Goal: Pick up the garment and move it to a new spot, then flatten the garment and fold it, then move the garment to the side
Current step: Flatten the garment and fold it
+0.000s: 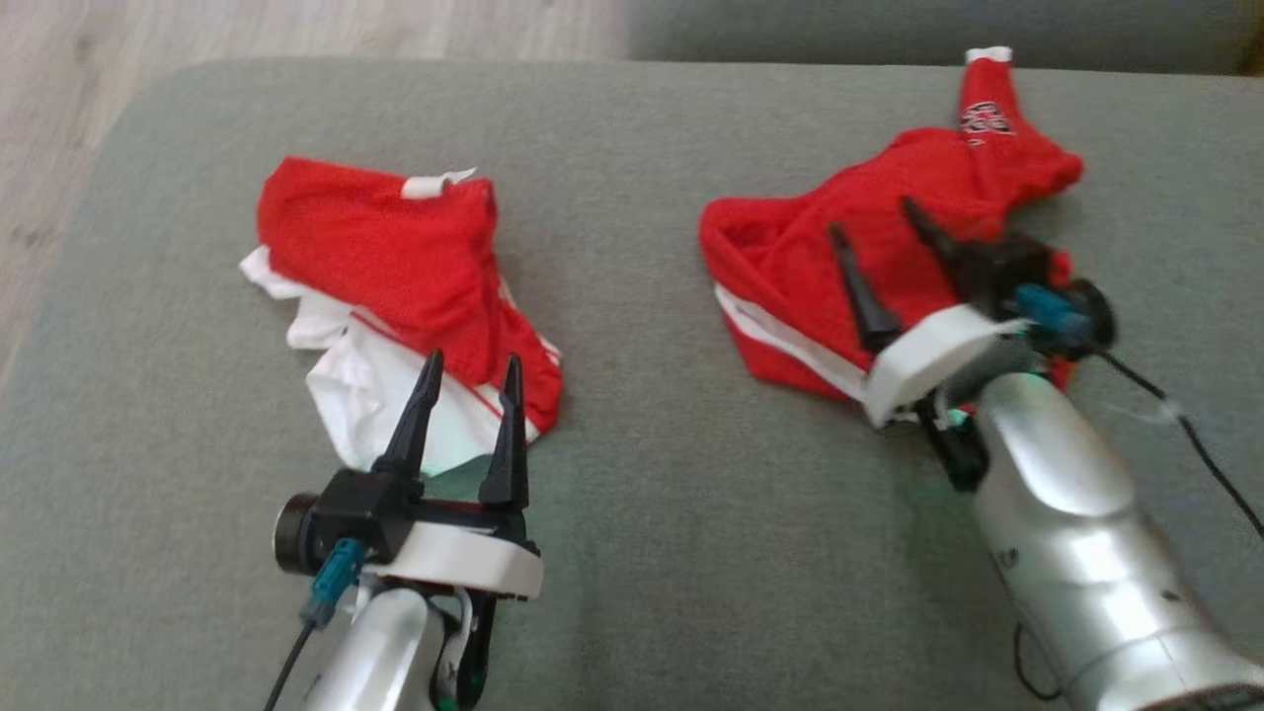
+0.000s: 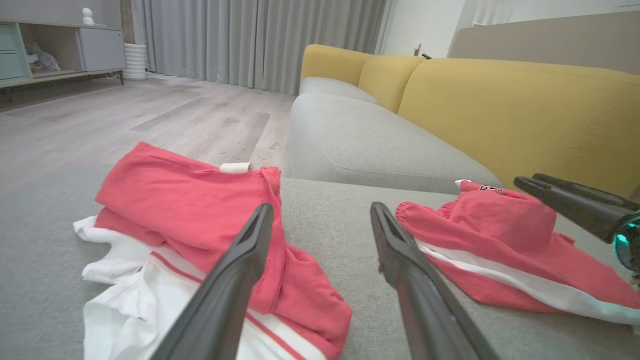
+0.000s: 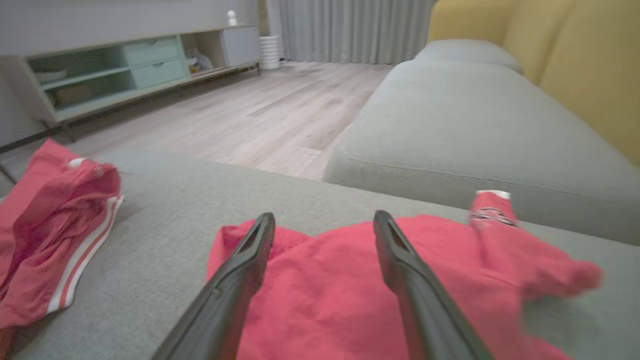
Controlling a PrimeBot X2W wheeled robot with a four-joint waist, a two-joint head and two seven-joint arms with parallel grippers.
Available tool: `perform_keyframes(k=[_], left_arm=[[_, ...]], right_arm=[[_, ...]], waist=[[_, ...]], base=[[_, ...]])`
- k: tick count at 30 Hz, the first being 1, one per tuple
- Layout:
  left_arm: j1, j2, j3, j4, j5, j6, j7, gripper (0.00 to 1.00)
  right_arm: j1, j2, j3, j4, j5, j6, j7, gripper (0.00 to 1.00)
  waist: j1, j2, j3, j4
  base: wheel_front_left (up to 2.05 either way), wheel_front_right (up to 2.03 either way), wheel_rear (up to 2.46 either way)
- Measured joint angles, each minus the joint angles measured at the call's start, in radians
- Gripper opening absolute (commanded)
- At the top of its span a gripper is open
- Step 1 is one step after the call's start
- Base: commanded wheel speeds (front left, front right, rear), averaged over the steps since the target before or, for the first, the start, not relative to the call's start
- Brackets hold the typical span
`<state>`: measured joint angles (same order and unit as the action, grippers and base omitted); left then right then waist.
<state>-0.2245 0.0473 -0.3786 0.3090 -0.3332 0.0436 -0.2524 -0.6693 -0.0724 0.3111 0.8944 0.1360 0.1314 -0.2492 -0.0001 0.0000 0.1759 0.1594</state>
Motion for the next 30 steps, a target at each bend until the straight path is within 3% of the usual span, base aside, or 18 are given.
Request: perform_keyframes(k=[9,18,30], left_arm=[[0.011,0.000,0.021,-0.006,0.009,-0.001,0.000,1.00],[0.030,0.000,0.021,-0.007,0.009,-0.001,0.000,1.00],[0.023,0.000,0.015,-0.007,0.009,-0.009,0.000,1.00]], right_arm=[[0.301,0.004,-0.453,-0.339,-0.118,0.000,-0.002,1.00],[0.526,0.028,-0.480,-0.397,-0.034,0.000,-0.001,1.00],[0.423,0.027,-0.388,-0.319,0.070,0.000,0.064,1.00]], waist=[[0.0000,0.0000,-0.052,-0.090],[-0.0001,0.0000,-0.064,-0.135],[0.0002,0.0000,-0.007,-0.099]], base=[[0.00,0.00,0.00],[0.00,0.00,0.00],[0.00,0.00,0.00]])
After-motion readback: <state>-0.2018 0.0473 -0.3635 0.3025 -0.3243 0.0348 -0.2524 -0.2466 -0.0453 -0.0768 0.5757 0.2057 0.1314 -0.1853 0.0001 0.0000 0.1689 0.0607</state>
